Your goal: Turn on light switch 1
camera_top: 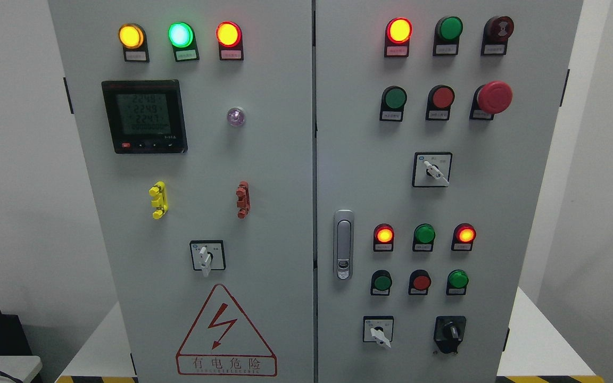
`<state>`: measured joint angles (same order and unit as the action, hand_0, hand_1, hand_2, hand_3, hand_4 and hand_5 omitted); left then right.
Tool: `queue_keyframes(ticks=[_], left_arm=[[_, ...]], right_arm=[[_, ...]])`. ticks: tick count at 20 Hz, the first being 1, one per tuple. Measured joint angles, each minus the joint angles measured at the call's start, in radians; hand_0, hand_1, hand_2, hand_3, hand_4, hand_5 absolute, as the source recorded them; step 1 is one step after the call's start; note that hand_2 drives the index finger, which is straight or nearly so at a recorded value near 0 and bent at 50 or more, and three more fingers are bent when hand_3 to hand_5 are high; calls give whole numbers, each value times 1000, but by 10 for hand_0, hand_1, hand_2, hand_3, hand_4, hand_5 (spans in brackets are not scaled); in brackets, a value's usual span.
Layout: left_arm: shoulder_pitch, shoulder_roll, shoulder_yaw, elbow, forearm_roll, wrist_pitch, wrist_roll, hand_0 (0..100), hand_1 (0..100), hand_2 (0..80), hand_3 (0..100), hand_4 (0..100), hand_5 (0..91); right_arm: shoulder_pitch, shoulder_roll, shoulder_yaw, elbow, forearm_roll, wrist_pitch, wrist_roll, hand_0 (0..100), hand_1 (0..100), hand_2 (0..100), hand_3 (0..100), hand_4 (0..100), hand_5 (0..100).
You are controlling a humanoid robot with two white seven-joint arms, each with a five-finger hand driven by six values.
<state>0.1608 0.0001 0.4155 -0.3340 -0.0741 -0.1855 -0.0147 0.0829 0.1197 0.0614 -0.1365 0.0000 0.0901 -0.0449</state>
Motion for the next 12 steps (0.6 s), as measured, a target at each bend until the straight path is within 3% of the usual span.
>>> queue_keyframes(ticks=[3, 8, 12], left_arm=[[21, 0, 52, -77, 0, -52, -4, 436, 0, 0, 219, 320, 5], [52, 0, 128, -212, 0, -161, -10, 445, 0, 113, 315, 413, 60], [71, 0, 180, -327, 0, -229, -13, 454, 0, 142, 356, 464, 113]], right_arm=[[0, 0, 0, 0, 0, 0, 0, 120, 389, 0, 0, 0, 0], [0, 0, 0, 0, 0, 0, 0, 120, 389, 0, 0, 0, 0], [0, 0, 0, 0, 0, 0, 0, 120, 389, 0, 0, 0, 0]])
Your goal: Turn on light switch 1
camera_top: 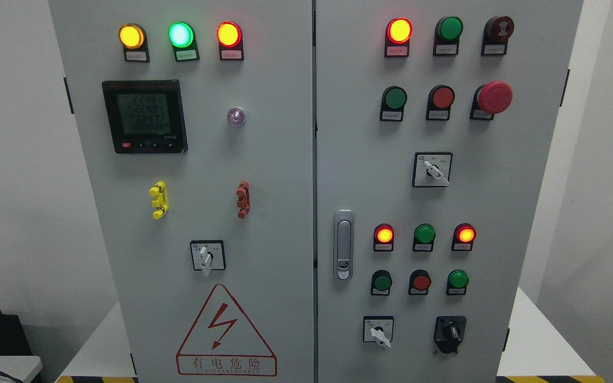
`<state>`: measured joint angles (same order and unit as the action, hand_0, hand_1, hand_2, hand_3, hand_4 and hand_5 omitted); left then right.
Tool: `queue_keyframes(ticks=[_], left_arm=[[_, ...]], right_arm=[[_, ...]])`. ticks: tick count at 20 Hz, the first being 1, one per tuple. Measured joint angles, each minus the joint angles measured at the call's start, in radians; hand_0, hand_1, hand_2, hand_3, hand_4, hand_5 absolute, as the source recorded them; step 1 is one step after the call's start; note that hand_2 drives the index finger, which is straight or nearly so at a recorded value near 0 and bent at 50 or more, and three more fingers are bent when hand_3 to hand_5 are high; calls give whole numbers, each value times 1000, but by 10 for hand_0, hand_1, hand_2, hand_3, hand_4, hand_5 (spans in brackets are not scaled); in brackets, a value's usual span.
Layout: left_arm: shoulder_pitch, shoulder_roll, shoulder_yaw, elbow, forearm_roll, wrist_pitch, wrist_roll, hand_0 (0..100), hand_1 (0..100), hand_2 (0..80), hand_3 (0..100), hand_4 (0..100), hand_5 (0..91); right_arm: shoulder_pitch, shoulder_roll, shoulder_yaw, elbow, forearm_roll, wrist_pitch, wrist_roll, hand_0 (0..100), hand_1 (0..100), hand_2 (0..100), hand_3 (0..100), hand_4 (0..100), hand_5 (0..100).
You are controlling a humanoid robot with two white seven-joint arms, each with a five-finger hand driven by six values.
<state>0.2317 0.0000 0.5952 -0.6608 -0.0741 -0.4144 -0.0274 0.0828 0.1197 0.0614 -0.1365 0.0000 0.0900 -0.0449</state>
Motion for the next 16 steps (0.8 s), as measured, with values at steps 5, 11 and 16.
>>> queue_keyframes(ticks=[5, 11, 16], left_arm=[[15, 0, 47, -135, 0, -112, -5, 466, 0, 156, 388, 510, 179], [21, 0, 80, -309, -1, -174, -1, 467, 0, 224, 482, 631, 384], [22, 0, 94, -453, -1, -179, -38, 413, 0, 334, 601, 742, 650]], right_arm=[[0, 0, 0, 0, 0, 0, 0, 120, 389, 0, 0, 0, 0], [0, 0, 0, 0, 0, 0, 0, 120, 389, 0, 0, 0, 0], [0, 0, 0, 0, 0, 0, 0, 120, 389, 0, 0, 0, 0]])
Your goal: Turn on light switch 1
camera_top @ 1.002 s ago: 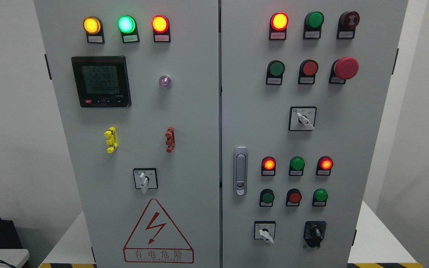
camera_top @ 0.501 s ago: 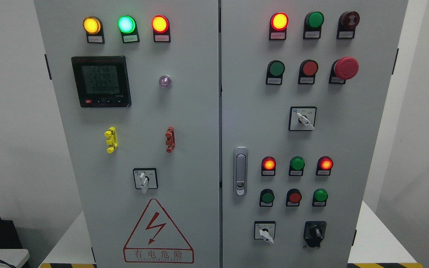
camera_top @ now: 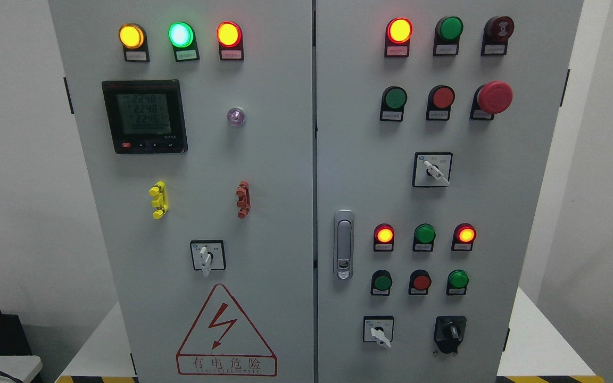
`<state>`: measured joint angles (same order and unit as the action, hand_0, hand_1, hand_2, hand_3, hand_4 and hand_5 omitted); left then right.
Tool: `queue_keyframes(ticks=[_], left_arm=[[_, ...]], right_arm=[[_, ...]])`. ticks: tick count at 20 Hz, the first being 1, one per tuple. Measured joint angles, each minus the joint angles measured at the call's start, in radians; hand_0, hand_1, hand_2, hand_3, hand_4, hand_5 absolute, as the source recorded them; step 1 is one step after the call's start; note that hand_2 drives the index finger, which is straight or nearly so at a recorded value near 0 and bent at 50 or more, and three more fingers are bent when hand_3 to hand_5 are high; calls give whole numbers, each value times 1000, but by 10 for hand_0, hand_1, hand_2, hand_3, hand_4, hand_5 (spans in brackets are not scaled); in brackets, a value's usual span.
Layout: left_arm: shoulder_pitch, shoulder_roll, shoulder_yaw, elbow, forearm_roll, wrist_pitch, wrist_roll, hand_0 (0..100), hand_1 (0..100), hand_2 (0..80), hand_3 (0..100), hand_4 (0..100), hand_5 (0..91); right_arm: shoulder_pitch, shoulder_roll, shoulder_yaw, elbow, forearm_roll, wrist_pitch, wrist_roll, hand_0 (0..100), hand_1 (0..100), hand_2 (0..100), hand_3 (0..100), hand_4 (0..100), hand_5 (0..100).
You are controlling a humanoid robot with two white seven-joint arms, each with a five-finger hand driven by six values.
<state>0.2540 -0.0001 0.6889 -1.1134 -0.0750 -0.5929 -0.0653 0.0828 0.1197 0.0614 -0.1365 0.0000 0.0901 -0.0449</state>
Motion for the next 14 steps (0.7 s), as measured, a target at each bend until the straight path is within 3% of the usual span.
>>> queue_keyframes(ticks=[3, 5, 9, 14], left_arm=[[-1, 0, 6, -77, 1, -2, -31, 371, 0, 439, 744, 874, 785], [-3, 0, 9, -127, 2, -2, -56, 351, 0, 463, 796, 918, 831], [-11, 0, 8, -210, 14, -2, -104, 320, 0, 470, 823, 940, 845], [-21, 0, -19, -312, 30, -2, -121, 298, 0, 468, 824, 940, 845]], right_arm=[[0, 0, 0, 0, 0, 0, 0, 120, 389, 0, 0, 0, 0], [0, 0, 0, 0, 0, 0, 0, 120, 389, 0, 0, 0, 0], [0, 0, 0, 0, 0, 0, 0, 120, 389, 0, 0, 0, 0], [0, 0, 0, 0, 0, 0, 0, 120, 389, 0, 0, 0, 0]])
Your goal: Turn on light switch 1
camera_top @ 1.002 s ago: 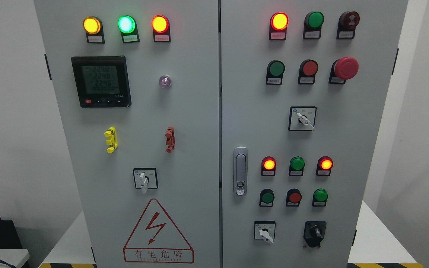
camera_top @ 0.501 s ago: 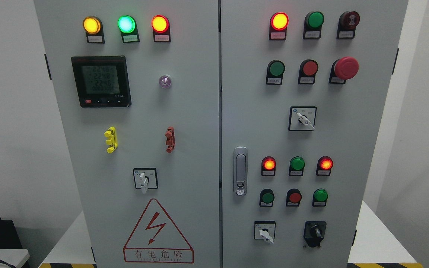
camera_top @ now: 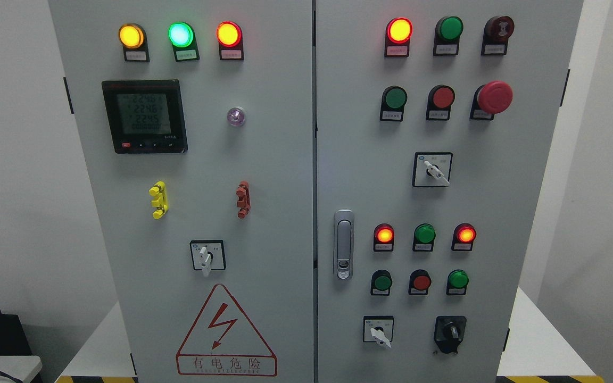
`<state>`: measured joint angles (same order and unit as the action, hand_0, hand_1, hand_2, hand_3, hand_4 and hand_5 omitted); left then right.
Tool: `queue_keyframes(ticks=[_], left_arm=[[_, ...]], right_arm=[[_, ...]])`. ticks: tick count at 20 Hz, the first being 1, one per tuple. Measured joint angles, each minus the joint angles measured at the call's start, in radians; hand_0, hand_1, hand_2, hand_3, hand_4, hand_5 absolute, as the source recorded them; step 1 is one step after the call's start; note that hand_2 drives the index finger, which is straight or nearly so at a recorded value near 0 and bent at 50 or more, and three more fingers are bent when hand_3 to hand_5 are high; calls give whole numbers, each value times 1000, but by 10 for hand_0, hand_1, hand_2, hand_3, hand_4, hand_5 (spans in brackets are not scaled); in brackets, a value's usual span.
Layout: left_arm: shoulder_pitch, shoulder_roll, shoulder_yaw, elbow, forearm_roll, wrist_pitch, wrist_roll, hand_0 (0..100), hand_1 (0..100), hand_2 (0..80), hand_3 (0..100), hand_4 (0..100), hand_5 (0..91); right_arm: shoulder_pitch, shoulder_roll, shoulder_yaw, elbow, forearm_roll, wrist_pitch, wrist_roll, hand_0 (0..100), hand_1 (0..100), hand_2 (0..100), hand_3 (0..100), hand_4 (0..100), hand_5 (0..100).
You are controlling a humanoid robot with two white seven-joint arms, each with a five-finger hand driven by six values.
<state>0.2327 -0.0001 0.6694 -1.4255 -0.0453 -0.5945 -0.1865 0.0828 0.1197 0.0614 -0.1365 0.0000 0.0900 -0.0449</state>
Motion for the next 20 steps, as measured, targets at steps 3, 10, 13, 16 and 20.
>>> queue_keyframes(ticks=[3, 10, 13, 16, 20], left_arm=[[-4, 0, -31, -64, 4, 9, -1, 282, 0, 462, 820, 938, 844], [-12, 0, -125, -206, 2, 44, 4, 267, 0, 452, 811, 924, 843], [-16, 0, -174, -255, -12, 48, 24, 242, 0, 445, 805, 917, 843], [-24, 0, -224, -294, -53, 51, 35, 187, 0, 437, 799, 906, 843], [-36, -1, -299, -334, -107, 75, 79, 161, 0, 426, 786, 895, 841]], right_arm=[[0, 0, 0, 0, 0, 0, 0, 120, 389, 0, 0, 0, 0], [0, 0, 0, 0, 0, 0, 0, 120, 389, 0, 0, 0, 0], [0, 0, 0, 0, 0, 0, 0, 120, 389, 0, 0, 0, 0], [0, 0, 0, 0, 0, 0, 0, 120, 389, 0, 0, 0, 0], [0, 0, 0, 0, 0, 0, 0, 120, 389, 0, 0, 0, 0]])
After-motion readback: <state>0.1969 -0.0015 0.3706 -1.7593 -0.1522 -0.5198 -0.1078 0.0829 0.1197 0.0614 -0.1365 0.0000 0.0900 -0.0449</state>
